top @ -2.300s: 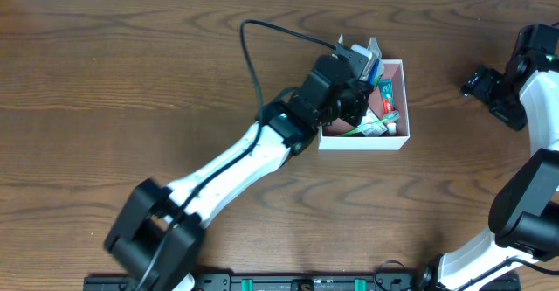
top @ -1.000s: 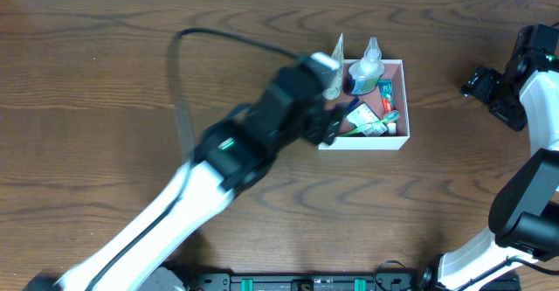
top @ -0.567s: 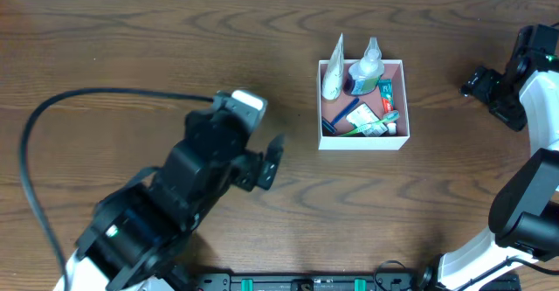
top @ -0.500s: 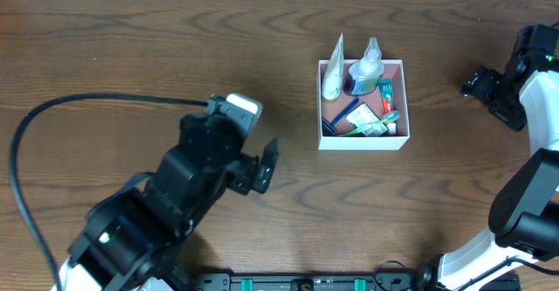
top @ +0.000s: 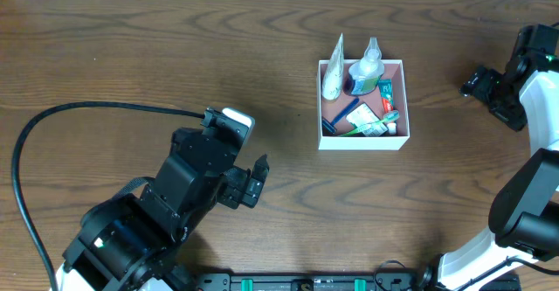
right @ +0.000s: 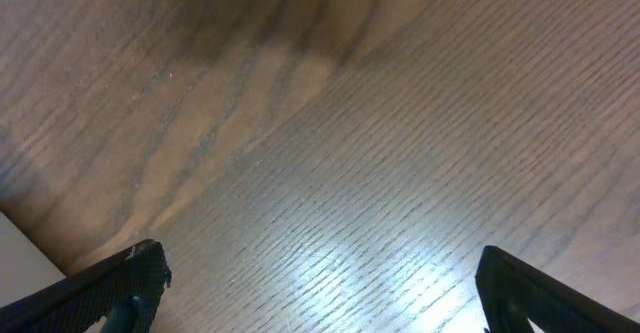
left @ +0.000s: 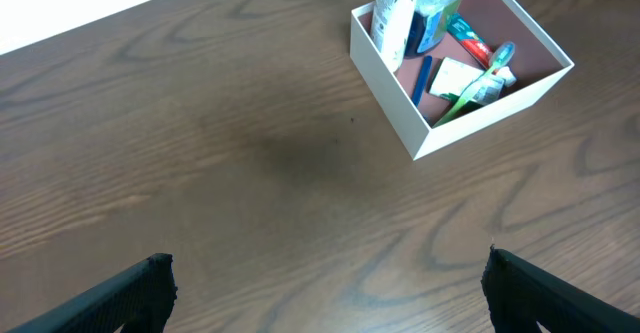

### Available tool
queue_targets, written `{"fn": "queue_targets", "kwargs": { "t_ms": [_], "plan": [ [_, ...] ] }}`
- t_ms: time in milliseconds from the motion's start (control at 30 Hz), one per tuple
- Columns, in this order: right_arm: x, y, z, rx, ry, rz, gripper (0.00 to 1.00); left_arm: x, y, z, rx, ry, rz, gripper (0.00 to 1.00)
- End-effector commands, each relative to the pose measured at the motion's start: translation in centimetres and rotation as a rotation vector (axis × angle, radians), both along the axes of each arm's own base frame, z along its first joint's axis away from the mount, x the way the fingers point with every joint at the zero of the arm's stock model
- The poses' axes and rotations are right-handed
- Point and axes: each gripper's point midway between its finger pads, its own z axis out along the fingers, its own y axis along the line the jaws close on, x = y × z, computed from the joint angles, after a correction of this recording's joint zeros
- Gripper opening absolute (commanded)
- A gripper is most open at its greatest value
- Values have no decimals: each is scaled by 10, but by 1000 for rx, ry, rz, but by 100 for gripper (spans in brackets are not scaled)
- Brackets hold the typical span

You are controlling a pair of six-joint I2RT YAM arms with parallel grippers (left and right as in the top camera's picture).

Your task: Pack container

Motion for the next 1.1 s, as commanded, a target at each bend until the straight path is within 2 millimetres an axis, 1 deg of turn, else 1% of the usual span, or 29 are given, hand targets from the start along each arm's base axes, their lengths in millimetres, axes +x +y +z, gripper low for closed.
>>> {"fn": "queue_targets", "kwargs": {
  "t_ms": [0, 133, 233, 333, 400, 567, 700, 833, 967, 1067],
  "plan": [
    [0, -1, -3, 3, 5, -13, 99, 0, 3, -9, 30, 18, 5, 98],
    [0, -1, -3, 3, 5, -13, 99, 0, 5, -25, 57, 46, 10, 98],
    [0, -1, -3, 3, 5, -13, 99, 2, 14, -39, 66, 59, 43, 98],
    [0, -1, -3, 3, 5, -13, 99, 10, 27, -51, 43, 35, 102, 98],
    [0, -1, -3, 3, 5, -13, 99, 15, 34, -61, 17, 5, 130, 98],
    [0, -1, -3, 3, 5, -13, 99, 20, 41, -88, -31, -118, 50, 98],
    [0, -1, -3, 3, 5, -13, 99, 22, 61, -110, -84, -205, 121, 98],
    [0, -1, -3, 3, 5, -13, 99, 21, 76, -130, -109, -279, 177, 98],
    [0, -1, -3, 3, 5, -13, 99, 19, 83, -145, -118, -331, 195, 98],
    [0, -1, -3, 3, 5, -13, 99, 16, 82, -154, -99, -380, 160, 98]
  ]
}}
